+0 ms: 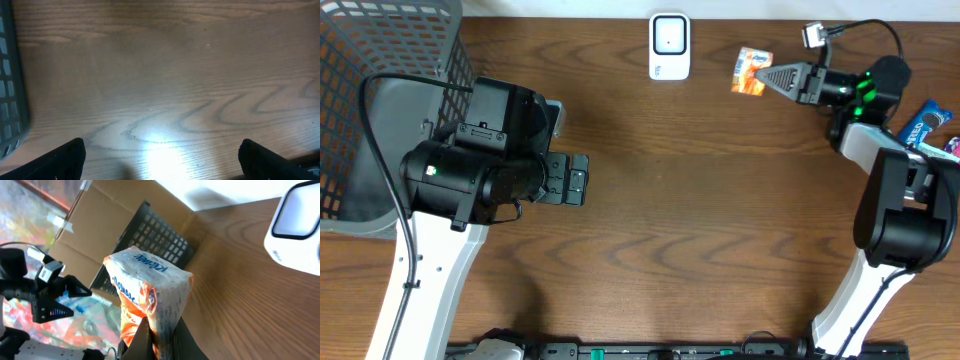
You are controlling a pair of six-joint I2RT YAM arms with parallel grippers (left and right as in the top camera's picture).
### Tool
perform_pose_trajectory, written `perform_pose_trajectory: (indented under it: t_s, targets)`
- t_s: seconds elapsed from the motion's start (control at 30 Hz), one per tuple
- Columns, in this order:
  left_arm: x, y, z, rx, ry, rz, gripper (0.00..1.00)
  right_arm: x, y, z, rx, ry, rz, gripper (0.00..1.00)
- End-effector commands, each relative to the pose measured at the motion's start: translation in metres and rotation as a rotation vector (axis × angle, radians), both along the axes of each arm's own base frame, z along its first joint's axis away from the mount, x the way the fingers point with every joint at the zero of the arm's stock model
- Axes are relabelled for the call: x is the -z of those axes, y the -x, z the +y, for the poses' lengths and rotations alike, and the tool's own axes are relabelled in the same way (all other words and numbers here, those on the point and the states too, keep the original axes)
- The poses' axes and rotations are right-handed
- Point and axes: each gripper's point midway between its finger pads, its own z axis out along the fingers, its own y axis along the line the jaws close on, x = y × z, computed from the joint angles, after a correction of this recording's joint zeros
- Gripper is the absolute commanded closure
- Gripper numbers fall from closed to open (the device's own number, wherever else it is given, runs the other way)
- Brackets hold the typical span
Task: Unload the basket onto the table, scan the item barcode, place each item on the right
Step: 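Raise the Kleenex pack to the scanner with the right gripper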
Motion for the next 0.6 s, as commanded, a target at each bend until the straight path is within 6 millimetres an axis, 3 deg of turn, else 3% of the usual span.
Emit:
perform_pose_trajectory:
  t_s: [0.0,0.23,0.43,0.57]
  targets:
    - [-0.002,-0.002,0.003,-0.012,-0.01,-0.006,0.02,0.0,0.001,-0.005,0.0,-0.002,0.022,0.99]
    - [-0.002,-0.002,0.003,-0.012,-0.01,-0.006,0.02,-0.002,0.003,0.004,-0.019,0.003,0.002,0.99]
    - [-0.002,-0.002,0.003,-0.012,-0.01,-0.006,0.02,-0.002,0.007,0.026,-0.064,0.003,-0.005,0.99]
    - [-0.002,-0.002,0.003,-0.012,-0.01,-0.006,0.02,-0.014,-0.005,0.036,0.007,-0.033,-0.025,0.99]
